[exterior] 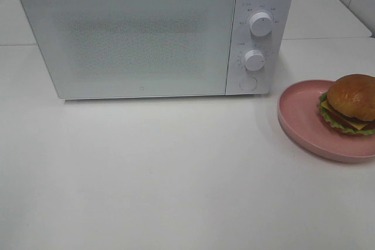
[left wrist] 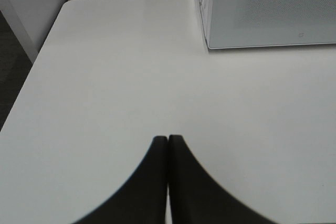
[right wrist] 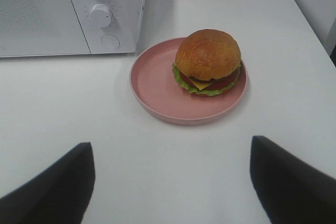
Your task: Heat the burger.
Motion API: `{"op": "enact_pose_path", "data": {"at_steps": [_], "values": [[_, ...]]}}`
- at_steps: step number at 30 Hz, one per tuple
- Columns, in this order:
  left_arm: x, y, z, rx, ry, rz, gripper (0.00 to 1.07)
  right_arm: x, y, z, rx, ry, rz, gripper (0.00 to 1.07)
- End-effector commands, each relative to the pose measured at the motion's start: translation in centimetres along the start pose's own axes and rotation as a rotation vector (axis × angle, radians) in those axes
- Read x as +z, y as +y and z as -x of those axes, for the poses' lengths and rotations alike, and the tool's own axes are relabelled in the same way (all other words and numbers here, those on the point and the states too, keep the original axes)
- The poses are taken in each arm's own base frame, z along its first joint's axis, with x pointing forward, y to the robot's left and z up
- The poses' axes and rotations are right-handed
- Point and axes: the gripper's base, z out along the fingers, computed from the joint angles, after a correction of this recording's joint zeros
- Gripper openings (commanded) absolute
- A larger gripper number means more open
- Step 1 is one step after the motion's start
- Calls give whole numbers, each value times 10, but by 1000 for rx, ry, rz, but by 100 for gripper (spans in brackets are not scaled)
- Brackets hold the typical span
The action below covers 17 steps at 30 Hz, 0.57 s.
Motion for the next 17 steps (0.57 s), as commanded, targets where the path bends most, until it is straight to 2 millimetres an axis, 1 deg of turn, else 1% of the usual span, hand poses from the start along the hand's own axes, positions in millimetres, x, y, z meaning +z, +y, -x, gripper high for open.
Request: {"op": "enact_pose_path", "data": {"at_steps": [1,17], "values": [[-3,-1,-1,-4,-41,1,0,-2,1,-3,-5,-21,2,76],[-3,-1,-1,-4,-41,1,0,-2,1,-3,-5,-21,2,76]]}}
